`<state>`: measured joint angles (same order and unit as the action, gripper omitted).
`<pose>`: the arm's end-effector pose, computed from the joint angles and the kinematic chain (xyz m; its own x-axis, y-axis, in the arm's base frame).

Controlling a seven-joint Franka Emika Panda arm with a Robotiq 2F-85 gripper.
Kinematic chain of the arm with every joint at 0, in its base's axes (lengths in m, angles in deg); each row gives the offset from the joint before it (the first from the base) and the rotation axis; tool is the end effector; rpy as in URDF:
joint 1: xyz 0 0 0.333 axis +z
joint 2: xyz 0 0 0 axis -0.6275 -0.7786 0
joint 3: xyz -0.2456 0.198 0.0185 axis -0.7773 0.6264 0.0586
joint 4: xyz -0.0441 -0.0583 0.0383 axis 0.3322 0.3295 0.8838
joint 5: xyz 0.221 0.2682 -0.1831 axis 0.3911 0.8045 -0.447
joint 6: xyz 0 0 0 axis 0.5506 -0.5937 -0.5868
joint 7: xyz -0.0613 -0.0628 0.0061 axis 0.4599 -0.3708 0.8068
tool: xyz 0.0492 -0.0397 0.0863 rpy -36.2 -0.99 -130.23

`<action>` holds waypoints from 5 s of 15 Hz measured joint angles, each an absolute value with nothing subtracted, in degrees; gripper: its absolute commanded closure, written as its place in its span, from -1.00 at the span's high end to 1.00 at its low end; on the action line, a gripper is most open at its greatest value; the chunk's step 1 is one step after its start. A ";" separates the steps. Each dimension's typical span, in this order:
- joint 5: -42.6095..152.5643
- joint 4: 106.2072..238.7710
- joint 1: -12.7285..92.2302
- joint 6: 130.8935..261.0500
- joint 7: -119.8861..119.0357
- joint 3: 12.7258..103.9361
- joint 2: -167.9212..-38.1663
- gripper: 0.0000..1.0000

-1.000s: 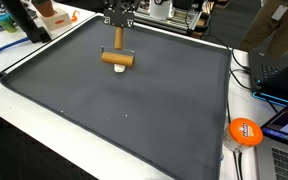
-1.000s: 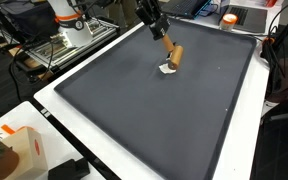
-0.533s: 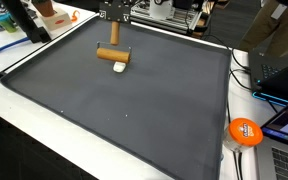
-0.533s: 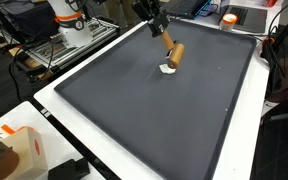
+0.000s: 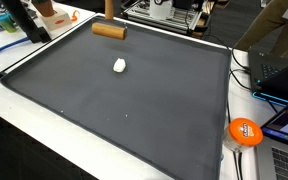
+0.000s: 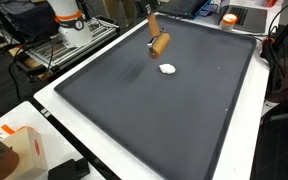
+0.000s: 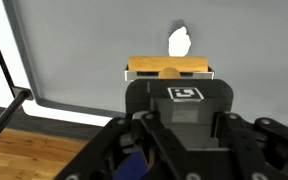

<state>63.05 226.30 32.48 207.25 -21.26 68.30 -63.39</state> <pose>0.4408 -0.0029 0.4501 0.9009 0.2096 0.3801 0.1957 -0.9778 0.0754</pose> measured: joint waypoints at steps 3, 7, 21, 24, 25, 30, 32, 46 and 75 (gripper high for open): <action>60.53 218.63 34.77 193.16 -12.96 68.67 -59.49 -0.56; 59.38 206.59 36.89 180.75 -3.51 70.15 -59.74 -0.06; 55.14 206.30 37.31 183.55 -7.13 65.71 -74.59 -0.06; 57.22 205.63 37.75 185.09 -11.43 63.94 -77.23 -0.06; 57.32 205.46 37.87 185.09 -11.64 63.89 -77.25 -0.56; 56.18 205.23 38.26 185.51 -6.62 64.56 -78.14 -0.56; 53.98 205.26 38.61 185.78 -0.26 65.79 -79.71 -0.56; 56.05 205.22 40.42 191.83 9.58 66.43 -88.10 -0.56; 56.02 200.75 41.31 181.82 4.64 64.58 -90.33 -0.56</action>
